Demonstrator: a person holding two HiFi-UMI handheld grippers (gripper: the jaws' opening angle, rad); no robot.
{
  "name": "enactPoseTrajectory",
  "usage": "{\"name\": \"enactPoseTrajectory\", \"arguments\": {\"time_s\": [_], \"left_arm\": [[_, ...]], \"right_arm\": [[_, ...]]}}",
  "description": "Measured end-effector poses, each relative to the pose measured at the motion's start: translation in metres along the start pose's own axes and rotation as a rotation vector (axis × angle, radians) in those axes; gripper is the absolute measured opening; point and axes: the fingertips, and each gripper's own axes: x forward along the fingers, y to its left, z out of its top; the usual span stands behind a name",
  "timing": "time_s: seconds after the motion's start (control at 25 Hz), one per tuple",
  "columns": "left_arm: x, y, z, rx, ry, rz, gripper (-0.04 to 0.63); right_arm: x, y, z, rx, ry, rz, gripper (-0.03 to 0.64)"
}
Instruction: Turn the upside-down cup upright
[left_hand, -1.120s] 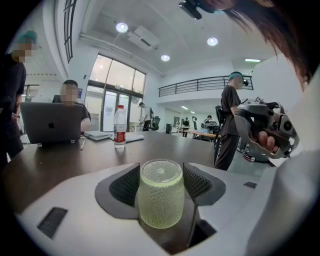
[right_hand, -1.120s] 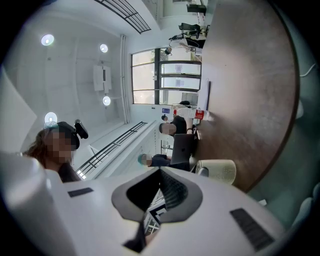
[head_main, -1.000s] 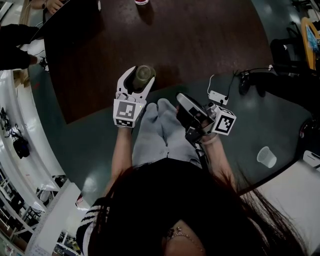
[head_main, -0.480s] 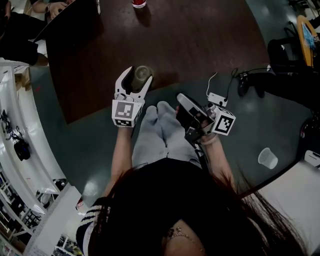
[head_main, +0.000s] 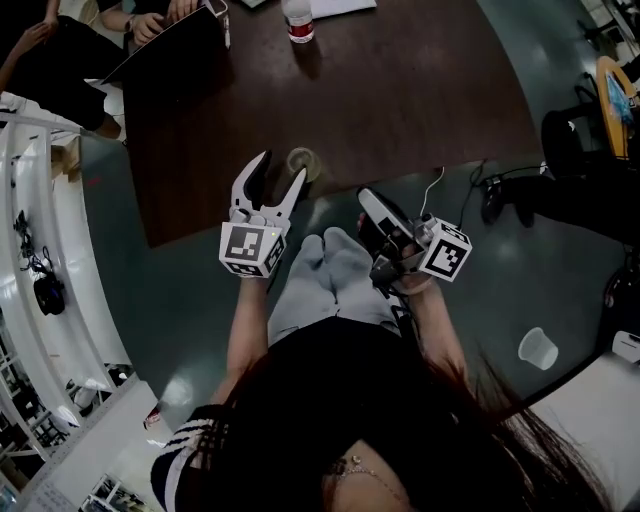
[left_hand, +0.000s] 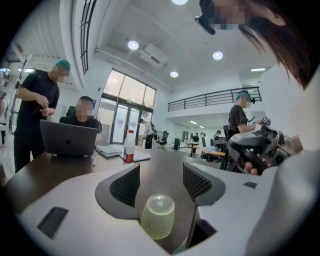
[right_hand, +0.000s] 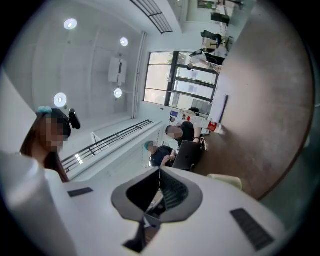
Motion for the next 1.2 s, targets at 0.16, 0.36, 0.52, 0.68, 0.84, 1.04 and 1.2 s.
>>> {"name": "enactPoseTrajectory", "arguments": {"time_s": [0.16,0.36,0.52,0.68,0.84,1.04,1.2], "left_arm": [[-0.014,0.004,0.031,0.012,-0.047,0.007,0.275],[-0.039,0.008,0.057,0.046,-0.054,0.04,0.218],[-0.056,0.014,0.072,0.031,-0.084,0.093,0.179],[-0.068,0.013,0.079,0.014,-0.107,0.127,0.129],[-0.078,0.016,0.082,-0.019,-0.087,0.163,0.051],[-0.092,0.01,0.091,-0.08,-0.108,0.186,0.003],[-0.097,0.015,0.094,-0.123,-0.122,0.243,0.003]], "right_arm": [[0.018,0.001,0.007,-0.151,0.037,-0.035,0.017],[0.034,0.011,0.012,-0.281,0.04,-0.058,0.017],[0.044,0.017,0.015,-0.389,0.03,-0.068,0.018],[0.051,0.019,0.009,-0.571,0.093,-0.108,0.017],[0.067,0.021,-0.004,-0.75,0.189,-0.129,0.017],[0.08,0.025,-0.01,-0.859,0.229,-0.131,0.017],[0.085,0.026,-0.01,-0.876,0.24,-0.137,0.017]]}}
